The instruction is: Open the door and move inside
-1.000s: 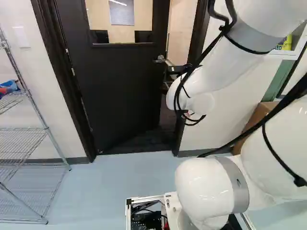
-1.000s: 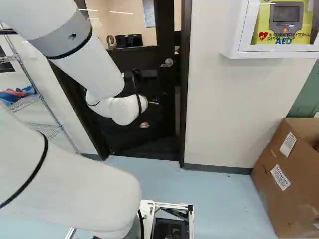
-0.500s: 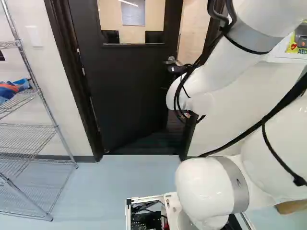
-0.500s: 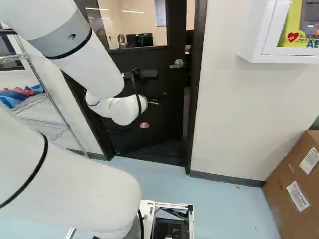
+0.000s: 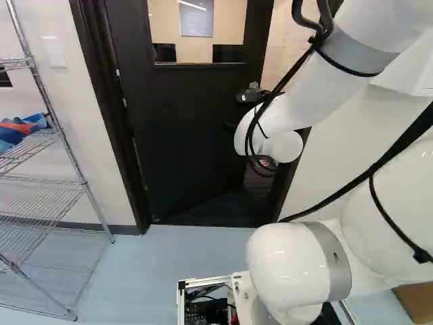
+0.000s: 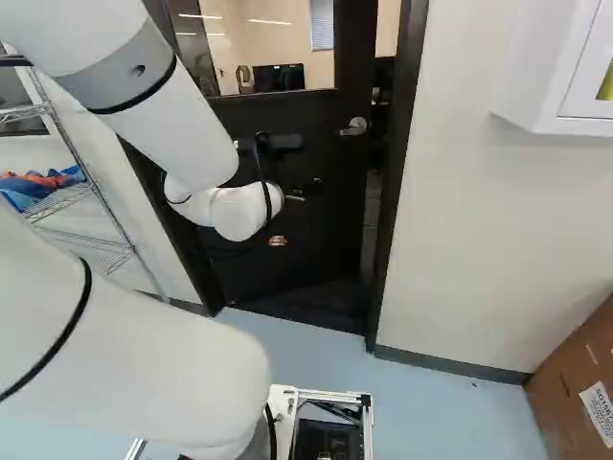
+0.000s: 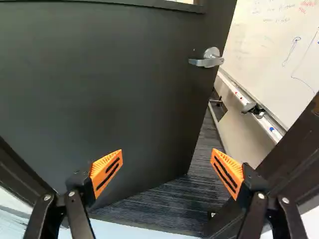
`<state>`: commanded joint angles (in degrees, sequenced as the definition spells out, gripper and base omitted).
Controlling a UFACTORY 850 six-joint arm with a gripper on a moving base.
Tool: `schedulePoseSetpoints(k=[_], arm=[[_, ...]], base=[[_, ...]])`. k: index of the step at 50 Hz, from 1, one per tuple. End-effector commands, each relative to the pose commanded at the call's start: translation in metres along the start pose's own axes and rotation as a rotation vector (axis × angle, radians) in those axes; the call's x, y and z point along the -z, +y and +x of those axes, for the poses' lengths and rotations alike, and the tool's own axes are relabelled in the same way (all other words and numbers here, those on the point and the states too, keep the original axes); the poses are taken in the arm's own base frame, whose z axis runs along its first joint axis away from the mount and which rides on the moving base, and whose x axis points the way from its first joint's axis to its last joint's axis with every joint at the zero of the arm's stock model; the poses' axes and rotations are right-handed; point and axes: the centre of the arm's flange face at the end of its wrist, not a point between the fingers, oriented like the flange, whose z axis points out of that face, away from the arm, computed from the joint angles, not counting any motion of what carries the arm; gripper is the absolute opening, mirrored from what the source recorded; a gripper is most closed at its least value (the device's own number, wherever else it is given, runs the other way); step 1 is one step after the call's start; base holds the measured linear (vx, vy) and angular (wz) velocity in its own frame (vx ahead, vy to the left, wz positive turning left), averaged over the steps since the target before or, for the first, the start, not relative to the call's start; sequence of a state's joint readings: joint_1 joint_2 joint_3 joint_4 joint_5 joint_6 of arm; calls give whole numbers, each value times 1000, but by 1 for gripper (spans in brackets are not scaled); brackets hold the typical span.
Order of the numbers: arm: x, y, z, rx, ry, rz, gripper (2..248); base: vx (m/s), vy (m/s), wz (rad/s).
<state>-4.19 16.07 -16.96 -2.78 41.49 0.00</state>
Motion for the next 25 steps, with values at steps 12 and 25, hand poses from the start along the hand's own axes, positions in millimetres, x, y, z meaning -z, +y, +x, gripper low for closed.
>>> schedulePoseSetpoints(k=[12,25], arm=[[0,0,0,0,0,0,247],[0,0,0,0,0,0,247]], base=[[123,34,-11],[135,46,-21]])
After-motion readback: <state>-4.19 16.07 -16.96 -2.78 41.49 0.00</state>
